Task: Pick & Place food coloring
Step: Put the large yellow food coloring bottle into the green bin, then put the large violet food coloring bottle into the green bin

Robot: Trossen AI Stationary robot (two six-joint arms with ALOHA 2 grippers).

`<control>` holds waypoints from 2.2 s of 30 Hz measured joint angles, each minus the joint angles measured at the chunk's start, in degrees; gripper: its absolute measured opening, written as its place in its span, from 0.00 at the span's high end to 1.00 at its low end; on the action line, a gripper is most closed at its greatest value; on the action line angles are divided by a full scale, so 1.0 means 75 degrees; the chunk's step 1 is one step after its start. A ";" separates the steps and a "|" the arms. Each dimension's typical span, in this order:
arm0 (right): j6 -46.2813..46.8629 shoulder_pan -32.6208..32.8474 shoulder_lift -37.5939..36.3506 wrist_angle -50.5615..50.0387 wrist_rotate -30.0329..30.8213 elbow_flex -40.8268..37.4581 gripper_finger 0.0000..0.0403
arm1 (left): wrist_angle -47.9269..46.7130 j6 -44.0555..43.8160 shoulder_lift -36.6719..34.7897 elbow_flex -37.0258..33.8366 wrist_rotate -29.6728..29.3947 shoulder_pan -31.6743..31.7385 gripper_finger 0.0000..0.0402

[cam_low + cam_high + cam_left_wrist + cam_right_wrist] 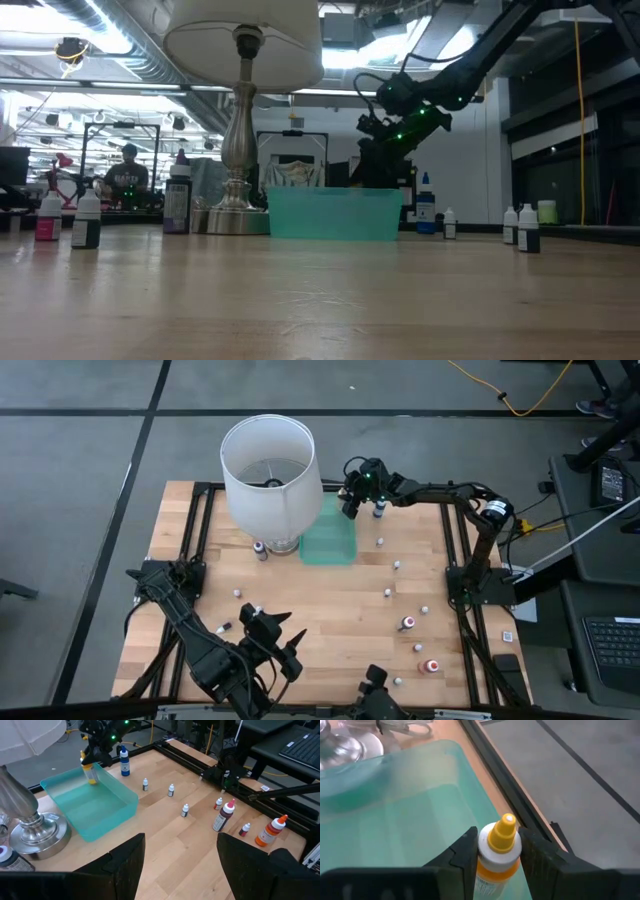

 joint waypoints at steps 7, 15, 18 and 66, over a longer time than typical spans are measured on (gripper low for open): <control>0.0123 0.0000 -0.0006 -0.0115 -0.0379 0.0000 0.59 | 0.0000 -0.0052 0.0000 -0.0003 0.0000 0.0000 0.40; 0.0252 -0.0003 -0.0119 -0.0163 -0.0356 0.0000 0.51 | 0.0004 -0.0131 -0.0029 -0.0012 -0.0139 -0.0024 0.40; 0.0295 -0.0039 -0.0358 -0.0174 -0.0328 0.0014 0.50 | 0.0002 -0.0088 -0.0216 -0.0014 -0.0493 -0.0126 0.40; 0.1741 0.2113 -0.5266 -0.3230 -0.0564 0.1050 0.49 | 0.0028 0.0776 -0.6962 -0.6597 -0.2085 -0.4483 0.40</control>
